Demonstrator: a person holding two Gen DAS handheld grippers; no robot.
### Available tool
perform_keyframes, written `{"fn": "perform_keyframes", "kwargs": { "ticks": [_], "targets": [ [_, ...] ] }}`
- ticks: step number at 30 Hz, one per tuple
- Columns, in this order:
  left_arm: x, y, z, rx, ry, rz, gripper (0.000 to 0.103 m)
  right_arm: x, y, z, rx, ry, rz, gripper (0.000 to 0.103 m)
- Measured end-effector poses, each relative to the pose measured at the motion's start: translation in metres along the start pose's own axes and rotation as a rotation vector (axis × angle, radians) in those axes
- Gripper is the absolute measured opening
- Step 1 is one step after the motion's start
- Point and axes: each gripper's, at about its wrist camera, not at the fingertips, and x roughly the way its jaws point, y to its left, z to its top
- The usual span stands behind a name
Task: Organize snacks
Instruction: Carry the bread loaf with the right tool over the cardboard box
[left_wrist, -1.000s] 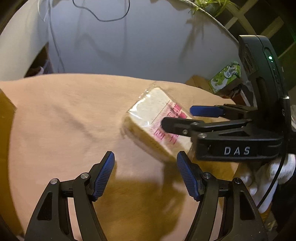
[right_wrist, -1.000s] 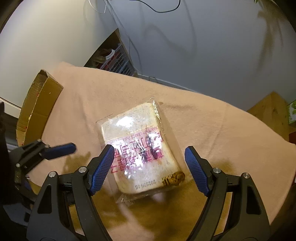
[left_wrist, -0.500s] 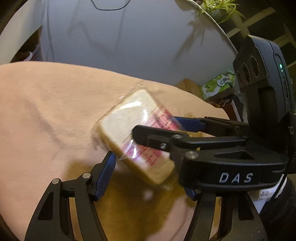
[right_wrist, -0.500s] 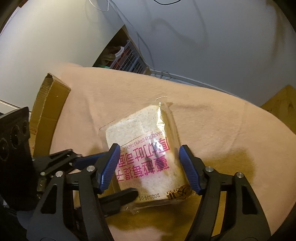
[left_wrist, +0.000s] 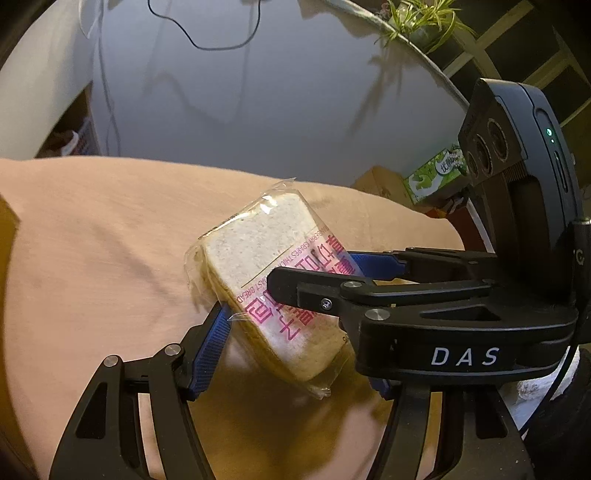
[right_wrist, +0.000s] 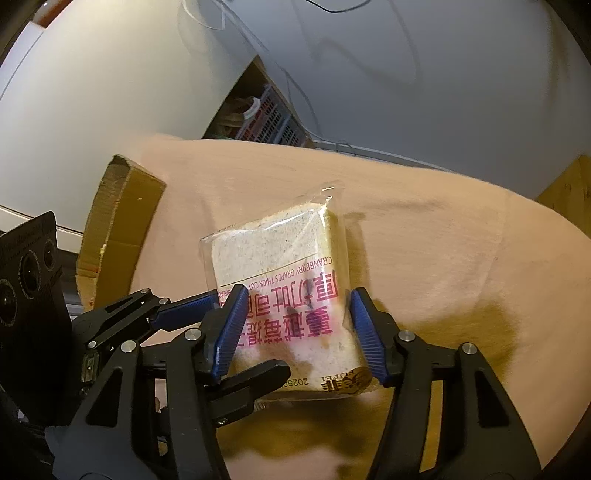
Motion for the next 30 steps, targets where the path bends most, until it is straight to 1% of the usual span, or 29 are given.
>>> {"fn": "perform_keyframes", "kwargs": {
  "ticks": [7, 13, 20, 25, 30],
  "targets": [
    [-0.032, 0.014, 0.001, 0.01, -0.052, 0.034, 0.064, -0.009, 0.041, 0.008, -0.036, -0.025, 0.011, 0.06],
    [-0.062, 0.035, -0.002, -0.014, -0.106, 0.06, 0.064, -0.01, 0.083, 0.019, -0.082, -0.035, 0.031, 0.06],
    [-0.1, 0.077, -0.011, -0.08, -0.165, 0.099, 0.064, 0.004, 0.145, 0.035, -0.162, -0.023, 0.06, 0.06],
    [-0.129, 0.113, -0.021, -0.124, -0.201, 0.144, 0.064, 0.02, 0.191, 0.043, -0.227, -0.008, 0.086, 0.06],
    [-0.149, 0.14, -0.029, -0.165, -0.229, 0.184, 0.064, 0.037, 0.229, 0.049, -0.276, 0.012, 0.113, 0.06]
  ]
}}
